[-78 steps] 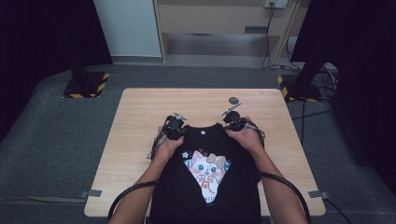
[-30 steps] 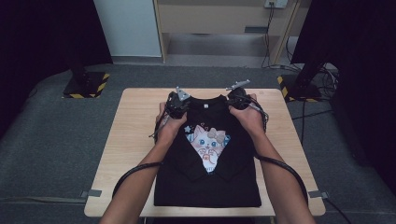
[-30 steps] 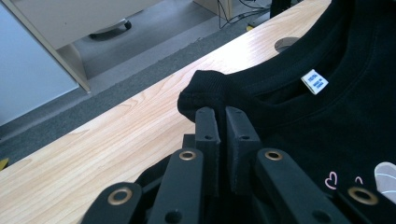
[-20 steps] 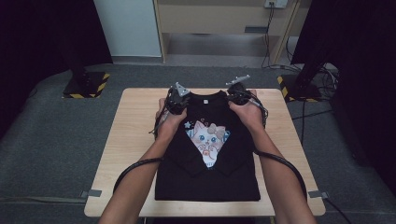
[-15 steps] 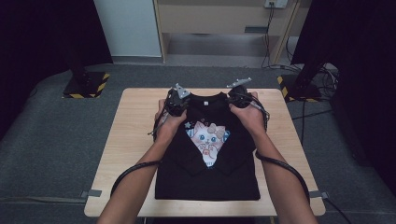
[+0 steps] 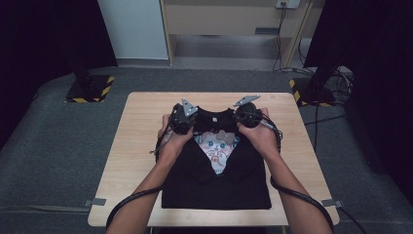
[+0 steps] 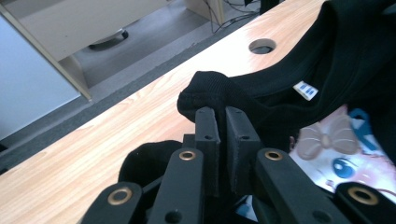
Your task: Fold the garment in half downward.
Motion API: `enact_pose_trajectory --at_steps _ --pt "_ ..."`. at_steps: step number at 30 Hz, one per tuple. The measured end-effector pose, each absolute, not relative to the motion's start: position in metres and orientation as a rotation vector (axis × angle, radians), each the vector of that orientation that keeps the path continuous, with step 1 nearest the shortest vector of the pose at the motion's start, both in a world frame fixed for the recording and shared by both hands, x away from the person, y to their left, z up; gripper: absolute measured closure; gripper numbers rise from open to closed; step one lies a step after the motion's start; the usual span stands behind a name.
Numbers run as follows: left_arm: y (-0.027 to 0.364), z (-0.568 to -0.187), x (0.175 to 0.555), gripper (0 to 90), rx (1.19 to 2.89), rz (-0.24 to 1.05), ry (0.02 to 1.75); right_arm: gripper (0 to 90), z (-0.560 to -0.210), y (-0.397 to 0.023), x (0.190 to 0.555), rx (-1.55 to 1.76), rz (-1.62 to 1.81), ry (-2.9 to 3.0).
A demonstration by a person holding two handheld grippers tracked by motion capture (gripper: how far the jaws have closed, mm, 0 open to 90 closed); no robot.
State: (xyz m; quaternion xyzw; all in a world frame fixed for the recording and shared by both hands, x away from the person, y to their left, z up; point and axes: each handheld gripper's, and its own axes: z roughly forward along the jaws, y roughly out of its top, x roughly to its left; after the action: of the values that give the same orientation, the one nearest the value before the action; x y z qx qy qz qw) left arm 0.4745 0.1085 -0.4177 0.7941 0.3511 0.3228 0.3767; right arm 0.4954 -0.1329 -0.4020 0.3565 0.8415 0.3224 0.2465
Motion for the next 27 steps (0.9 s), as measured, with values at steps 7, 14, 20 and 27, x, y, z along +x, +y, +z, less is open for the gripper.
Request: enact_pose_trajectory --at_steps 7,14,20,27 --pt "0.113 -0.425 0.457 85.3 2.019 0.821 0.896 87.0 -0.406 -0.137 0.483 0.95 0.872 2.272" --pt "0.114 -0.415 0.447 85.3 1.996 0.859 0.872 86.9 -0.4 -0.145 0.472 0.956 0.9 2.201" --pt "0.114 -0.402 0.445 85.3 1.98 0.879 0.849 86.8 -0.384 -0.145 0.47 0.94 0.913 2.177" --pt "0.118 -0.401 0.439 85.3 1.977 0.874 0.834 86.8 -0.377 -0.143 0.463 0.906 0.896 2.19"
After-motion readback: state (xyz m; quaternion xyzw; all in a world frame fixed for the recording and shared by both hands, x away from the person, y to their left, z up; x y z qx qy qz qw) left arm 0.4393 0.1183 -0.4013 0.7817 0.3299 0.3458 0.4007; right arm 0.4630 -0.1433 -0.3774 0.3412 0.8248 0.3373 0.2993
